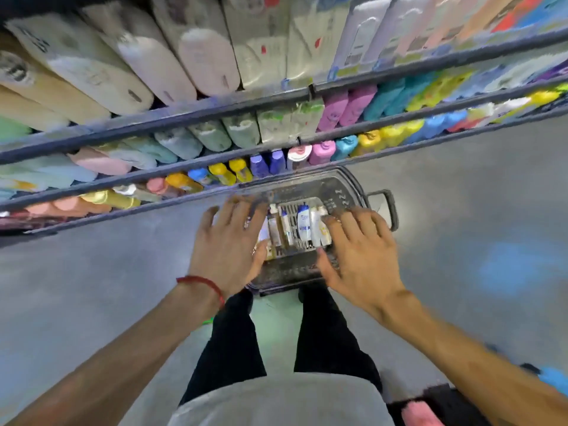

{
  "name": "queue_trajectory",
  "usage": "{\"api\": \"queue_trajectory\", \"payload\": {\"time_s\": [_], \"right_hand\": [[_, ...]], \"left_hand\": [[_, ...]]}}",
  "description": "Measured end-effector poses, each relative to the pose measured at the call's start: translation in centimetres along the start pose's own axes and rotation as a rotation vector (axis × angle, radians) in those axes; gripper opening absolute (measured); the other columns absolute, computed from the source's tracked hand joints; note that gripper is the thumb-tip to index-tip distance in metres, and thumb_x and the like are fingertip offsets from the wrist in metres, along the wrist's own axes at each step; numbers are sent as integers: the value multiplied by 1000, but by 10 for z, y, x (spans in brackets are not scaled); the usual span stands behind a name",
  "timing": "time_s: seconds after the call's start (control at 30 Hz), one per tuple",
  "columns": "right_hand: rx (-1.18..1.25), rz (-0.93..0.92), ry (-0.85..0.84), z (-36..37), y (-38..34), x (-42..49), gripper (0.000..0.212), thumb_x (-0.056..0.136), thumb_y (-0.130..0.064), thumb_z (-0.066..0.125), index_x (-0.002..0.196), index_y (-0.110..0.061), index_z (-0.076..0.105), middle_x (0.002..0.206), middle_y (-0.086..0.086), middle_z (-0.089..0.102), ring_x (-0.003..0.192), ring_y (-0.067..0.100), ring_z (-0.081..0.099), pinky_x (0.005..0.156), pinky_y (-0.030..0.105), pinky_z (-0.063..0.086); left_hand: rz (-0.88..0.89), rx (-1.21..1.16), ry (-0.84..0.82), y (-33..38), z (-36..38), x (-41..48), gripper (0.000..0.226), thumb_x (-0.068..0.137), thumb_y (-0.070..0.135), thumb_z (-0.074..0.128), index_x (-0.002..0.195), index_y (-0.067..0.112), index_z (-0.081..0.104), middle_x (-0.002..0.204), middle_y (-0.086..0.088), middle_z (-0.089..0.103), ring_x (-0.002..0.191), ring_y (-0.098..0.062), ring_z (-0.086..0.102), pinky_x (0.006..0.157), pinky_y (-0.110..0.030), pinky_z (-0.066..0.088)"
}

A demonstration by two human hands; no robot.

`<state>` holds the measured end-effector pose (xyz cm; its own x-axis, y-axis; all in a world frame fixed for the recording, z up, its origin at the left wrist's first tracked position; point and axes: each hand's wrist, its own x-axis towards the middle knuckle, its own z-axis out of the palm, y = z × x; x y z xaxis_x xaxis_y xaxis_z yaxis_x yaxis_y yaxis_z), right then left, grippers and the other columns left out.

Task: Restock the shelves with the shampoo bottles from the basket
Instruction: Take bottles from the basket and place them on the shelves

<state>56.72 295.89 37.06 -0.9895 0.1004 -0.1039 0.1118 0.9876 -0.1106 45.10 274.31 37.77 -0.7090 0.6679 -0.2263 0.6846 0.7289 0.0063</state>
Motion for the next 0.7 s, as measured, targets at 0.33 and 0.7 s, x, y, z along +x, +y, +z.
{"api": "queue_trajectory", "payload": {"time_s": [0.33,0.7], "right_hand": [[-2,-203,-139,94,41,28,52,90,-45,61,130,-12,65,129,8,64,125,32,52,112,50,39],[39,-155,-179,310,44,62,48,93,-45,58,127,-12,66,125,7,64,121,32,56,106,46,41]], "left_hand": [[-301,-194,-76,42,108,6,49,87,42,64,129,17,57,133,-7,57,127,-31,51,95,-49,46],[-384,-304,-158,28,322,49,51,89,44,63,132,17,57,128,-6,59,117,-32,54,90,-49,50]]}}
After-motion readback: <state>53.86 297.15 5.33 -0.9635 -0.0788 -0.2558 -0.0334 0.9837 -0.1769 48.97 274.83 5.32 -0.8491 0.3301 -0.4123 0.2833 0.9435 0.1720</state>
